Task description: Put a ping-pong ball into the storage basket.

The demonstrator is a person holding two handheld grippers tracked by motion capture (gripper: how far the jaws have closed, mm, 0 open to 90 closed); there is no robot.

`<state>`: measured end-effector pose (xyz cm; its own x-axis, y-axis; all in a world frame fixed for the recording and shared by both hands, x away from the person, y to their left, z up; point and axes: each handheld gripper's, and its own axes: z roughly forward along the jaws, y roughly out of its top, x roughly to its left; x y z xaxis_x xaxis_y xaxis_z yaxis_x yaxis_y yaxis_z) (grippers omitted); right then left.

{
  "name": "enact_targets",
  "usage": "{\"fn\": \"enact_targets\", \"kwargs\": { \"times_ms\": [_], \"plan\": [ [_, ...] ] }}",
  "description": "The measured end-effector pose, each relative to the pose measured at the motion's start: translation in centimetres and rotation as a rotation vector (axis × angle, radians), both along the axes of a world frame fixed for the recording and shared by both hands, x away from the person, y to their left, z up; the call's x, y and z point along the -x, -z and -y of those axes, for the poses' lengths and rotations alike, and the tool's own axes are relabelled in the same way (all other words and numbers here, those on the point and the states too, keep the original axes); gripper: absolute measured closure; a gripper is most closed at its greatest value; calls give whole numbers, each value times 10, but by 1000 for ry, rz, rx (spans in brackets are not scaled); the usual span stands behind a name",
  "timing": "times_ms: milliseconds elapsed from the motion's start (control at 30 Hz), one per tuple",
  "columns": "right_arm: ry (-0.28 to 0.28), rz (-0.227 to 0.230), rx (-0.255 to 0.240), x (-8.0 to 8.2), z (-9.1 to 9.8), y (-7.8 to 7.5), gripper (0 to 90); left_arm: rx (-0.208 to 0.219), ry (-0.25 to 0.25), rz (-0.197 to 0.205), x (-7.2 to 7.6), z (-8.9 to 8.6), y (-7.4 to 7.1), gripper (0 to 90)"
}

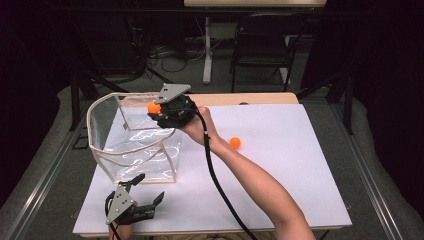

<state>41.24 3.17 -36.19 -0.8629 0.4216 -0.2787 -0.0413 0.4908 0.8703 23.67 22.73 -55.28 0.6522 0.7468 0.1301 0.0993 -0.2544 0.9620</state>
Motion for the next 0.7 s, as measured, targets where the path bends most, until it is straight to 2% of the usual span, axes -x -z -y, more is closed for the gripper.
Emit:
{"fn": "enact_targets", "kwargs": {
  "times_ms": [700],
  "plan": [
    [-16,-46,64,-11,-22,7,512,5,-2,0,-1,-1,0,157]
  ]
}}
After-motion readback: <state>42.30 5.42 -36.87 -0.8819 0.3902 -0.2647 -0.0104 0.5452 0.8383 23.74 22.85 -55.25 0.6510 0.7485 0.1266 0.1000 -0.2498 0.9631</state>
